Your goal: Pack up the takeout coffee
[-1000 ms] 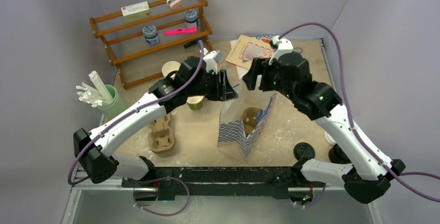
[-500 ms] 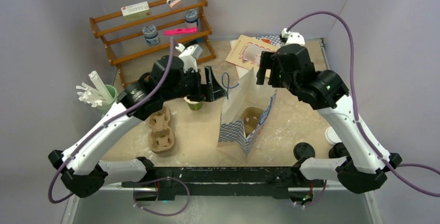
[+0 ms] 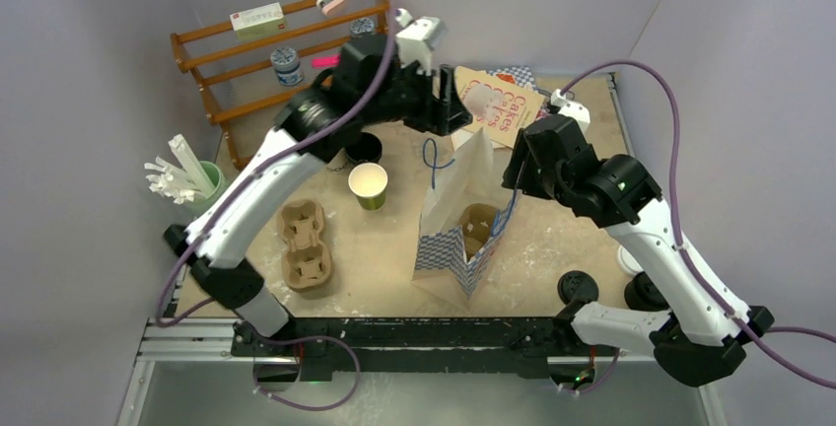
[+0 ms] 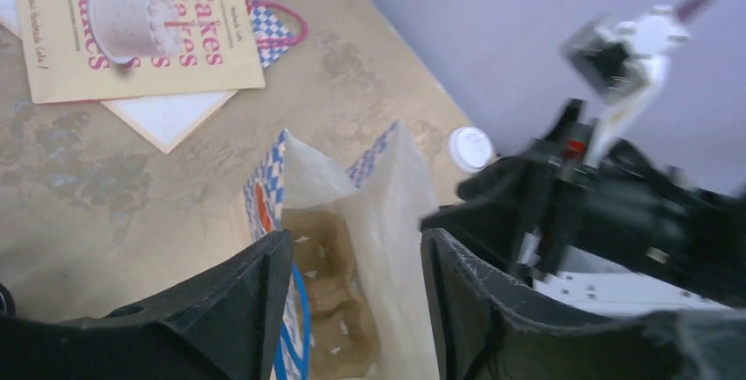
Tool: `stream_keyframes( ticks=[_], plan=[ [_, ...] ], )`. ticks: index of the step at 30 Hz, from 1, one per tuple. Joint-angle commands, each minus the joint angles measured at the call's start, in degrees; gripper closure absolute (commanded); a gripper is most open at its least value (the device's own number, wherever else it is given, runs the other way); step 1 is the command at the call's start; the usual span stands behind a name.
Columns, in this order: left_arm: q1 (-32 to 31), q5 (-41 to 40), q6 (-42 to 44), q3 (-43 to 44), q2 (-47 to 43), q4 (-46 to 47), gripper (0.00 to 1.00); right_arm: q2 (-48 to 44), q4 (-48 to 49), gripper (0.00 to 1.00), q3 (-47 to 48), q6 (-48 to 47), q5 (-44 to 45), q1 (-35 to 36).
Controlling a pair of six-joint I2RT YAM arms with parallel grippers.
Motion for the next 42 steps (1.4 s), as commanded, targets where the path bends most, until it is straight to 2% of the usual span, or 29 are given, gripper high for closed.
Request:
stream_keyframes(
  ticks=[1, 5, 11, 14, 16, 19, 25, 27, 29, 30, 35, 39, 42],
  plan=[
    [-0.2, -0.4, 11.3, 9.6, 9.7, -8.1, 0.38, -2.1, 0.7, 0.39, -2.2, 3.7, -0.5, -0.1],
    [-0.2, 0.5, 12.8, 13.7, 16.8, -12.8, 0.27, -1.9, 1.1, 0.40, -3.3, 4.3, -1.1, -0.1],
    [-0.1, 0.3, 13.9, 8.6, 18.2, -11.3, 0.27, -0.6, 3.2, 0.41, -4.6, 4.4, -1.7, -0.1],
    [-0.1, -0.8, 14.9, 7.3, 18.7, -11.4, 0.36, 0.0, 3.2, 0.42, -4.8, 4.6, -0.5, -0.1],
    [-0.1, -1.0, 15.3, 6.7, 19.1, -11.7, 0.43, 0.4, 2.3, 0.49, -4.7, 5.4, 0.3, -0.1],
    [-0.1, -0.9, 15.3, 6.3, 19.7, -12.3, 0.51, 1.1, 1.9, 0.64, -4.9, 5.6, 0.4, -0.1],
    [-0.1, 0.8, 15.5, 2.7, 18.7, -11.5, 0.56, 1.6, 3.5, 0.90, -3.5, 1.6, 1.5, -0.2],
    [-0.1, 0.7, 16.2, 1.6, 18.4, -11.6, 0.67, 2.1, 3.6, 1.00, -2.5, -0.1, 1.6, -0.2],
    [-0.1, -0.4, 17.4, 1.8, 18.0, -12.3, 0.94, 2.8, 3.2, 1.00, -1.5, -2.0, 1.5, -0.2],
    [-0.2, -1.8, 17.9, 2.2, 17.6, -12.5, 1.00, 3.0, 3.3, 1.00, -1.2, -3.0, 1.3, -0.2],
    [-0.1, -5.2, 17.2, -2.1, 9.6, -6.9, 1.00, 0.2, 8.4, 1.00, -1.6, -9.2, -0.2, -0.2],
    [-0.3, -4.9, 14.1, -11.5, -0.3, 3.1, 1.00, -5.3, 14.9, 1.00, -3.2, -14.5, -3.3, -0.2],
    [-0.7, -1.3, 12.3, -20.2, -8.0, 12.1, 1.00, -8.7, 17.4, 1.00, -4.1, -16.4, -6.3, -0.2]
  ],
)
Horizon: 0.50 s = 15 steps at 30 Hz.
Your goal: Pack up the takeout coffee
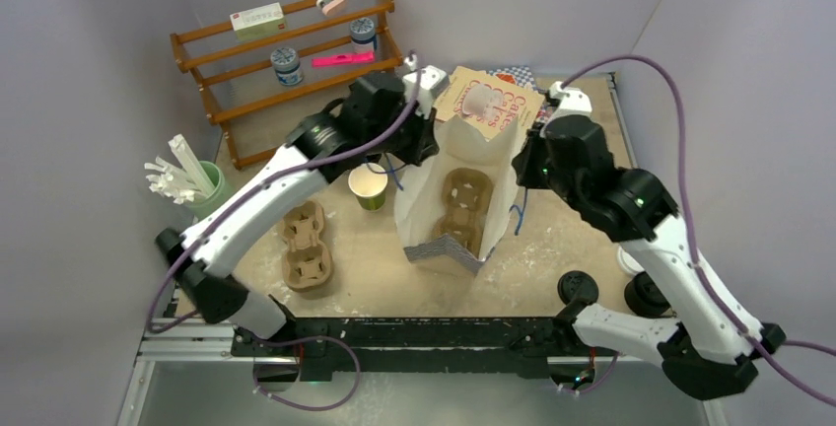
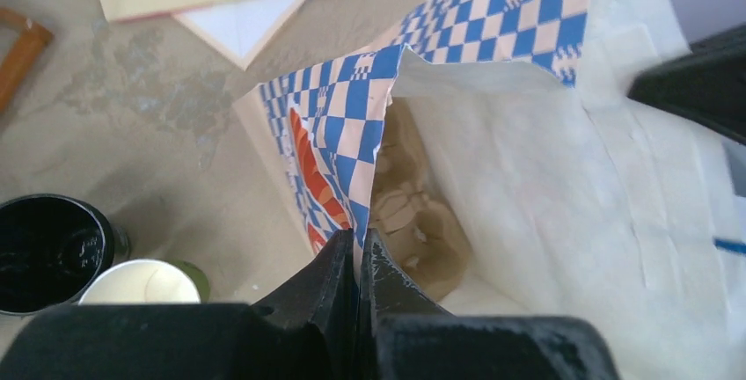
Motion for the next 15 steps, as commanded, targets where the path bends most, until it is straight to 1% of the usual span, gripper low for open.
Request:
stream_keyframes(
  ticks=[1, 5, 10, 15],
  plan=[
    [-0.9, 3.4, -3.3, -10.4, -13.6, 17.3, 1.00, -6.5, 7.7, 1.00, -1.3, -5.7, -4.2, -0.2],
    [-1.1, 4.7, -6.4, -20.7, -22.4, 25.7, 1.00, -11.6, 12.5, 1.00, -5.8, -10.3, -6.3, -0.2],
    [-1.2, 7.1, -13.8, -27.9, -27.6, 33.8, 1.00, -16.2, 13.0, 1.00, -9.4, -13.8, -8.2, -0.2],
    [-2.0, 6.4, -15.5, -33.1, -31.7, 37.8, 1.00, -22.2, 15.1, 1.00, -13.4, -17.8, -11.4, -0.2]
  ],
)
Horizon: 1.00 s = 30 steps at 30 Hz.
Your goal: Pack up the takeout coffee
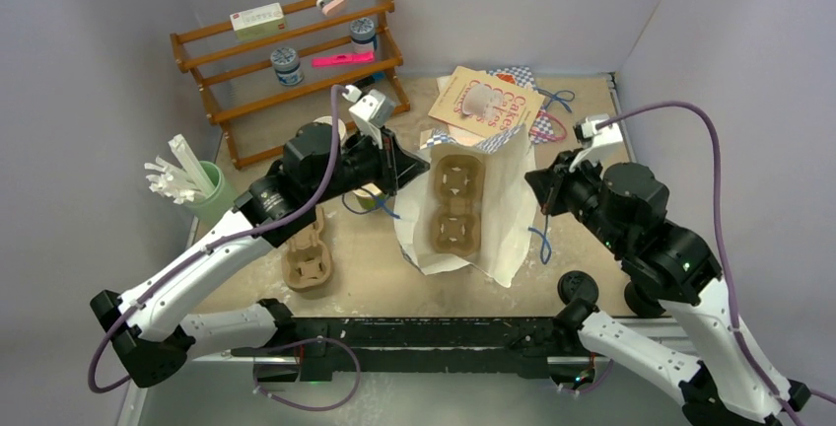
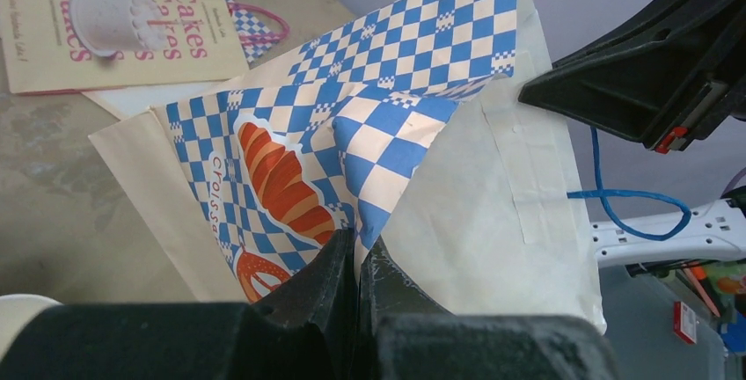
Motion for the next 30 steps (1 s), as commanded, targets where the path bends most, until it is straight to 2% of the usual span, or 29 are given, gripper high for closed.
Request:
stream_keyframes(
  ticks=[1, 9, 15, 19, 22, 24, 26, 30],
  plan=[
    [-0.8, 2.1, -4.1, -3.4, -3.9, 9.6, 1.00, -4.5, 3.7, 1.00, -3.2, -5.4, -4.1, -0.2],
    [-2.4, 2.6, -8.4, -7.1, -3.1, 15.9, 1.00, -5.2, 1.1, 1.00, -3.4, -7.2, -4.4, -0.2],
    [-4.7, -1.7, -9.9, -9.0, -3.8, 17.4, 1.00, 2.7, -0.2, 1.00, 2.5, -10.2, -2.5, -0.1],
    [-5.4, -4.5, -9.8, -8.6, -4.0, 17.8, 1.00, -1.7, 5.7, 1.00, -1.5, -8.8, 0.2, -0.2],
    [-5.4, -5.4, -10.1, -3.9, 0.0, 11.7, 1.00, 2.1, 2.7, 1.00, 3.1, -6.9, 2.0, -0.1],
    [-5.3, -6.3, -11.0, 1.2, 3.8, 5.5, 1.00, 7.7, -3.1, 1.00, 8.0, -5.2, 4.1, -0.2],
    [-5.3, -7.4, -12.7, 5.0, 6.7, 0.3, 1.00, 13.5, -10.4, 1.00, 13.1, -0.8, 9.9, -0.2],
    [-5.3, -10.2, -16.8, 7.2, 9.2, -3.7, 1.00, 22.1, -16.1, 1.00, 21.2, 0.6, 8.7, -0.2]
  ],
)
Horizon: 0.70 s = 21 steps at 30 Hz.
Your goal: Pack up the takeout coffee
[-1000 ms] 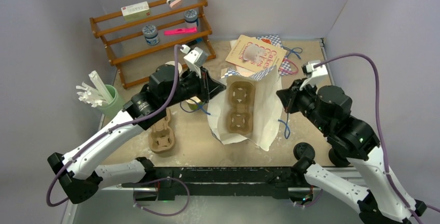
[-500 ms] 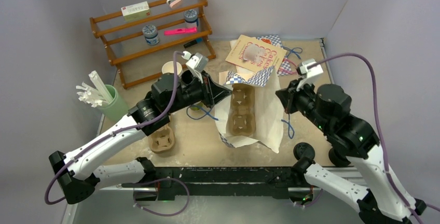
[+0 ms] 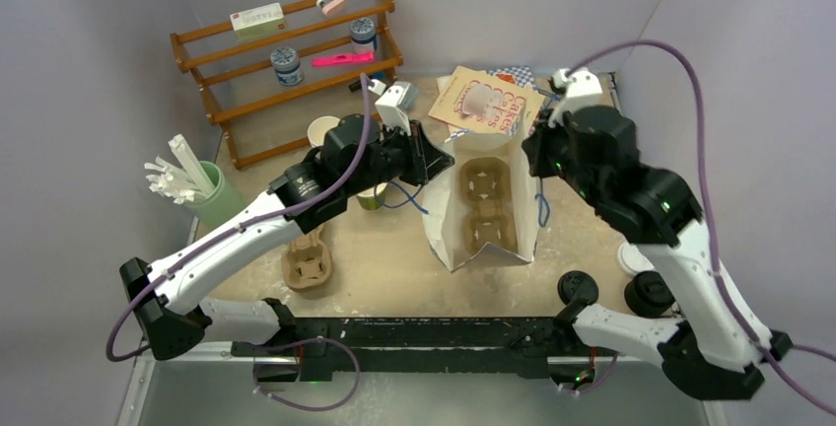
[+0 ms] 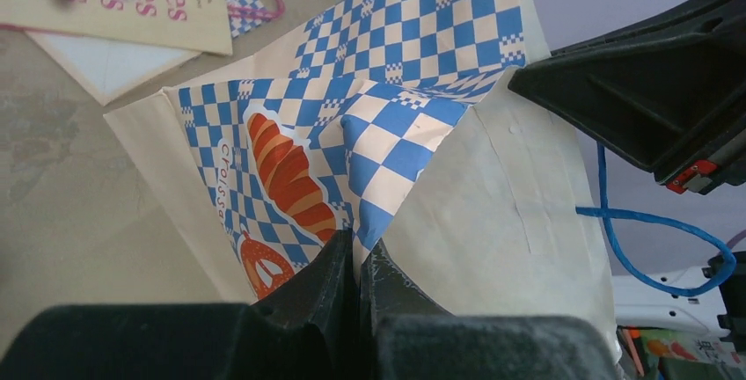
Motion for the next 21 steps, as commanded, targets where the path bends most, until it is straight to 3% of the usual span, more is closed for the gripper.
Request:
stream_keyframes(
  ticks=[1, 6, 13, 21],
  plan=[
    [-0.4, -3.1, -6.3, 3.8, 1.5, -6.5, 1.00, 9.0, -9.4, 1.00, 6.8, 4.2, 2.3, -0.3],
    [-0.4, -5.0, -9.7, 6.7, 5.2, -9.8, 1.00, 20.5, -19.5, 1.00, 16.9, 8.4, -2.1, -2.5],
    [-0.3, -7.9, -10.8, 7.1, 6.7, -7.8, 0.89, 18.9, -12.6, 1.00, 13.0, 8.0, -2.2, -4.6],
    [2.4, -16.3, -9.0, 11.6, 9.7, -9.7, 0.98, 23.4, -4.3, 1.00, 13.5, 3.6, -1.3, -6.4]
  ],
)
